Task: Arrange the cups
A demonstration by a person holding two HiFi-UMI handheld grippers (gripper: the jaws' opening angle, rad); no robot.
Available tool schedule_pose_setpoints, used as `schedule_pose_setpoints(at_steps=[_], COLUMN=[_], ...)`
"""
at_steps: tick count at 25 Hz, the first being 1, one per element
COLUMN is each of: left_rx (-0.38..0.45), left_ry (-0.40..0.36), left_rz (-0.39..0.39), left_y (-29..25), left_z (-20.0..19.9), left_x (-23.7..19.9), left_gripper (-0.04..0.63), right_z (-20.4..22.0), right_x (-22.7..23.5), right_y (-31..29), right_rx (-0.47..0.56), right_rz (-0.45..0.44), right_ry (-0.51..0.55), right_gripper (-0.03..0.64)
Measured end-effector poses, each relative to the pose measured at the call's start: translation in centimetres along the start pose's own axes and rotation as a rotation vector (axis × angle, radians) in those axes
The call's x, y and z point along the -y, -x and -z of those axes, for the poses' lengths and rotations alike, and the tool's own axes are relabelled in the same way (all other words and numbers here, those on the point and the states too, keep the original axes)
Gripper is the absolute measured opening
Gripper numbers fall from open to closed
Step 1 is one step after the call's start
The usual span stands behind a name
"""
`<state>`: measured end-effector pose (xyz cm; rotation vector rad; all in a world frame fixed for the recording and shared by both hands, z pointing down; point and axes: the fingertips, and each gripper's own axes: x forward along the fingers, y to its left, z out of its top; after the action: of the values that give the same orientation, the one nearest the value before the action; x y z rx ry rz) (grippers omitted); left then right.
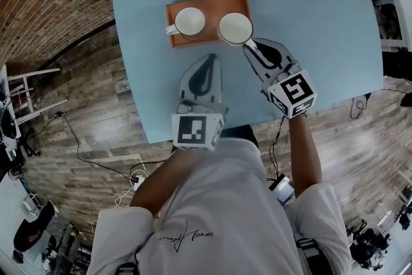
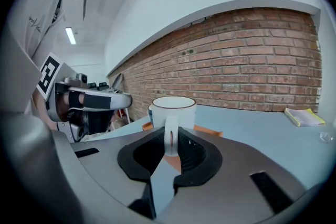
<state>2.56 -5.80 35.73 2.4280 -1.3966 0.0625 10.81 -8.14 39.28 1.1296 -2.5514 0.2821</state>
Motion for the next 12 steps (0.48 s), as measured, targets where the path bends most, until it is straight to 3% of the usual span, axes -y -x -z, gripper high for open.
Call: schedule_pose_setpoints(at_steps=[12], left_rx=[0.000], left_ry=[0.011], left_rz=[0.041], left_y=[0.1], left_z=[-0.4], left_x=[-1.3], left_gripper=[0.009], right_z=[0.1], right_x=[-0.8], right_y=[-0.1], right_rx=[-0.005], right_rz=[0.135], right_ry=[-0.081], right_gripper=[0.064])
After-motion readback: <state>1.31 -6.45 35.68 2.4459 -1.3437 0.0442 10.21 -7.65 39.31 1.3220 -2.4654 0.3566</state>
